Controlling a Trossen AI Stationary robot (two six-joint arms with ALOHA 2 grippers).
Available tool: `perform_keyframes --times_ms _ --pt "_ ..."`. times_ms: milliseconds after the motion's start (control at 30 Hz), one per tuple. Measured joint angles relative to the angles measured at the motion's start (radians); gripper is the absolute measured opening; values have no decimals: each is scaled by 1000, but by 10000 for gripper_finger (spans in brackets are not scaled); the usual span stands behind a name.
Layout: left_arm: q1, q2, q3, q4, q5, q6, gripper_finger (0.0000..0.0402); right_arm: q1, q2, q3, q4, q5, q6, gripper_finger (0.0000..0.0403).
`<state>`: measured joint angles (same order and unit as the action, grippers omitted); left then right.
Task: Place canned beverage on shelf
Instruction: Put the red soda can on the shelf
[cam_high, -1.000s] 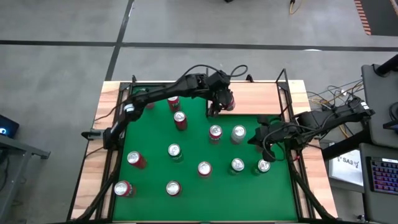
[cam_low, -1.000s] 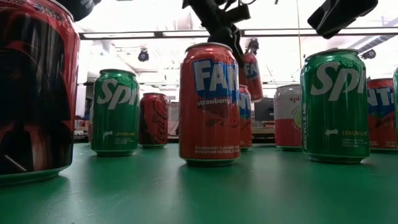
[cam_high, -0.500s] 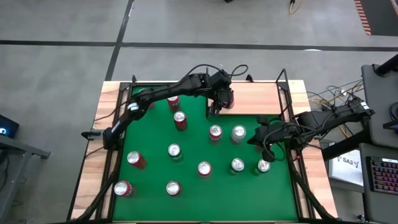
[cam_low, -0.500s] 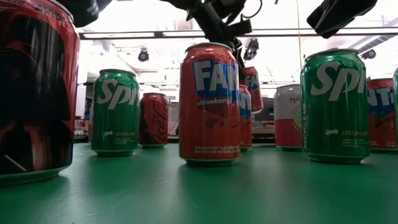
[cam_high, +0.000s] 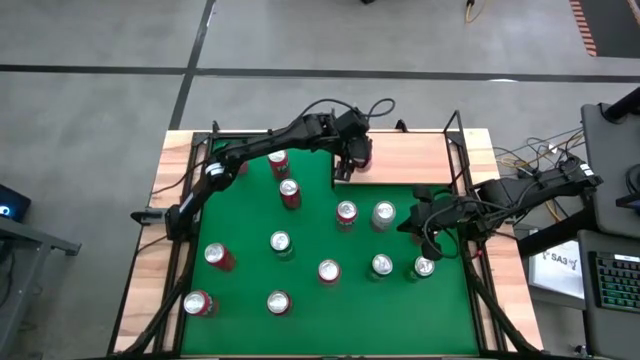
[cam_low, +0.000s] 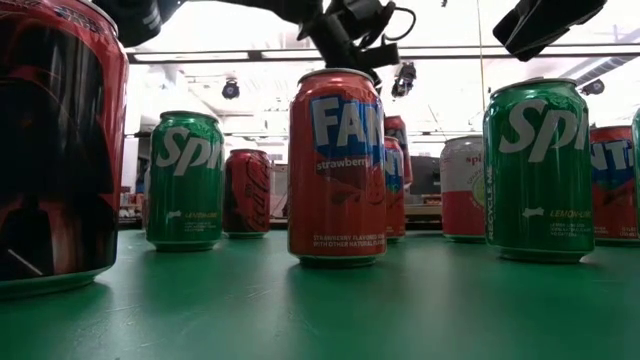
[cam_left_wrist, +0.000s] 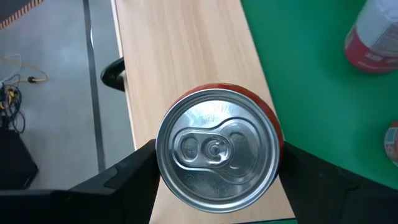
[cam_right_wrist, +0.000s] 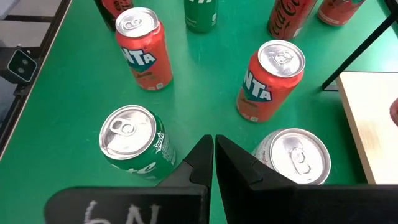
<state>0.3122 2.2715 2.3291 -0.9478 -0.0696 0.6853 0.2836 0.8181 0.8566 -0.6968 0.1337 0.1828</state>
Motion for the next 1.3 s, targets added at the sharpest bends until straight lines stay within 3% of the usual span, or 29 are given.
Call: perform_keyframes --times_ms 233,1300 --pt "1 5 -2 -13 68 -46 270 0 0 0 0 0 0 9" --pt "4 19 -11 -6 62 -119 286 0 1 0 -1 0 0 9"
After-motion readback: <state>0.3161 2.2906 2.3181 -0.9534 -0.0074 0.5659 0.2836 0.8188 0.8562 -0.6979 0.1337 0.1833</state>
